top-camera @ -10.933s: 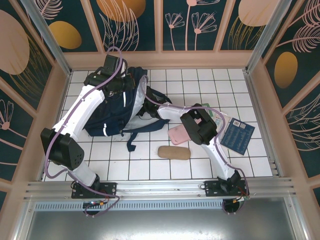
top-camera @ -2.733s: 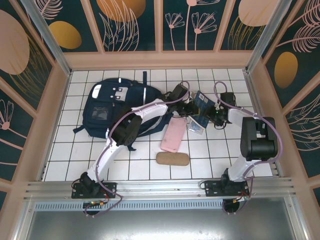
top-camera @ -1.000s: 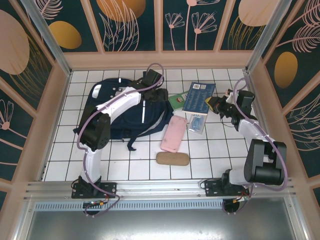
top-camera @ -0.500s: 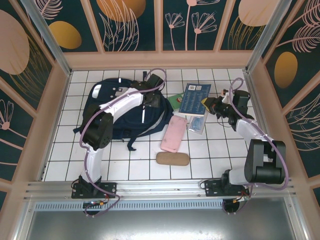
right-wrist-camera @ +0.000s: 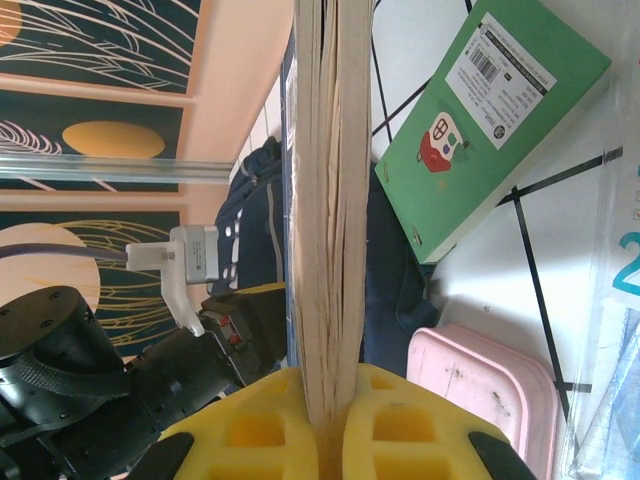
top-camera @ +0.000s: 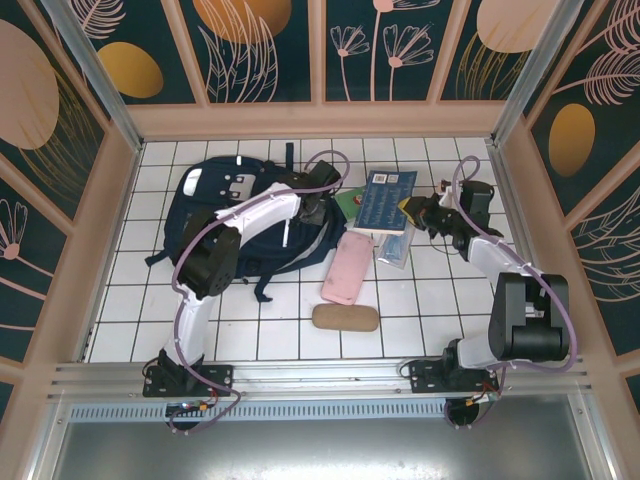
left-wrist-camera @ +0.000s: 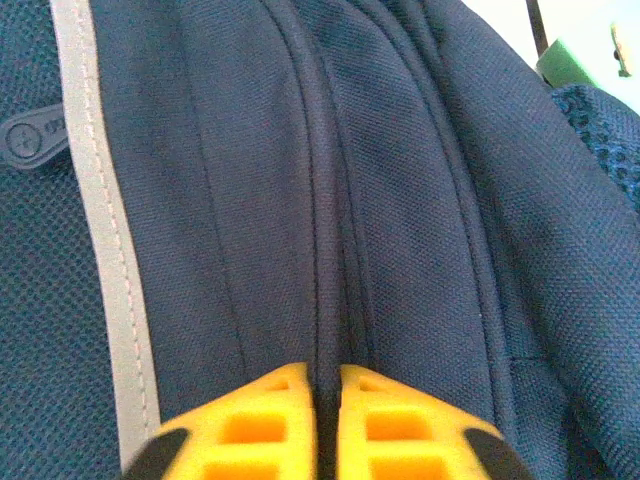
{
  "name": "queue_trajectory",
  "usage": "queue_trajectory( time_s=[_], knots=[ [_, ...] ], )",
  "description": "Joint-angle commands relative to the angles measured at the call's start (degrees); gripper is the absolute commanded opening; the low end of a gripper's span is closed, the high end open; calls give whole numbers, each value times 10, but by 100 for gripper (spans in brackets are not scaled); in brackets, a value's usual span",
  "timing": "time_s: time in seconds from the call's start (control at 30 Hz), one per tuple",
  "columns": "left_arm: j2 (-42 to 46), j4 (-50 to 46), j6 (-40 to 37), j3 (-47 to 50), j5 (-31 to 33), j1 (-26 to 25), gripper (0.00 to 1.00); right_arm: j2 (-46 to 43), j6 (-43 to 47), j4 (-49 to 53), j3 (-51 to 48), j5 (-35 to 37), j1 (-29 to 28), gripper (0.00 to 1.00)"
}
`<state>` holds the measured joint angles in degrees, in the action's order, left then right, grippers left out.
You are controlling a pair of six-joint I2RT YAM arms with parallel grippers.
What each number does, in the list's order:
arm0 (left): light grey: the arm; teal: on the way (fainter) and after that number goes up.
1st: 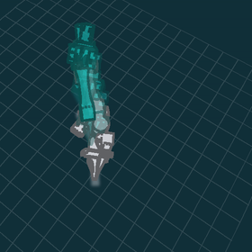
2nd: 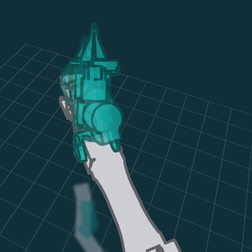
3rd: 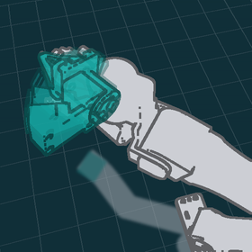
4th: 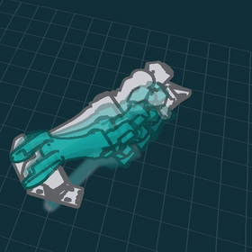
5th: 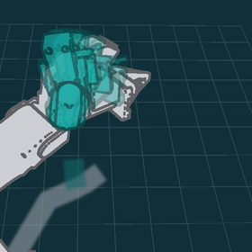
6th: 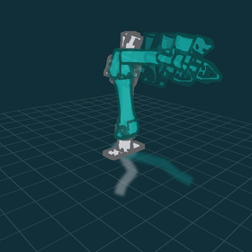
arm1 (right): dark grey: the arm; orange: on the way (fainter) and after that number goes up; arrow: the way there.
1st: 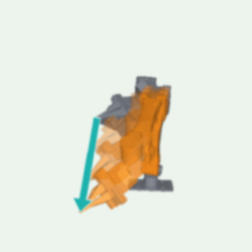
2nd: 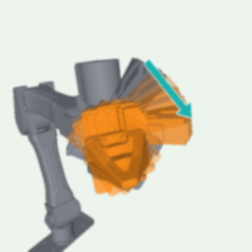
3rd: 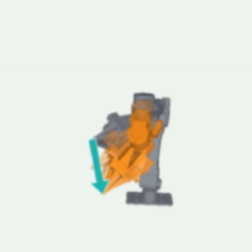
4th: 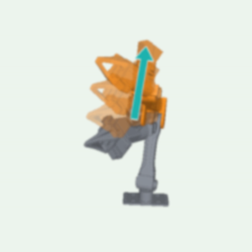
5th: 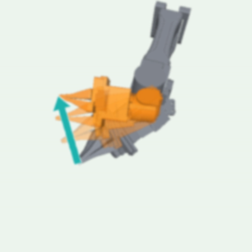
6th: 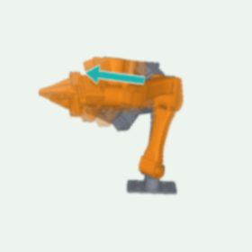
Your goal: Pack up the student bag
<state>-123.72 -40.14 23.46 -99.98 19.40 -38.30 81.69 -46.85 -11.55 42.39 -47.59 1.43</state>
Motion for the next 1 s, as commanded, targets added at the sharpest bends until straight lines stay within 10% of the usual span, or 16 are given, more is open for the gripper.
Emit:
queue_trajectory(
  time_s=[0.0, 0.97],
  knots=[
    [28, -15, -2, -11, 23, 8, 0, 4, -5, -37, 17, 1, -8, 0],
    [273, 142, 94, 39, -373, 222, 0, 288, -135, -210, 241, 88, -283, 0]
  ],
)
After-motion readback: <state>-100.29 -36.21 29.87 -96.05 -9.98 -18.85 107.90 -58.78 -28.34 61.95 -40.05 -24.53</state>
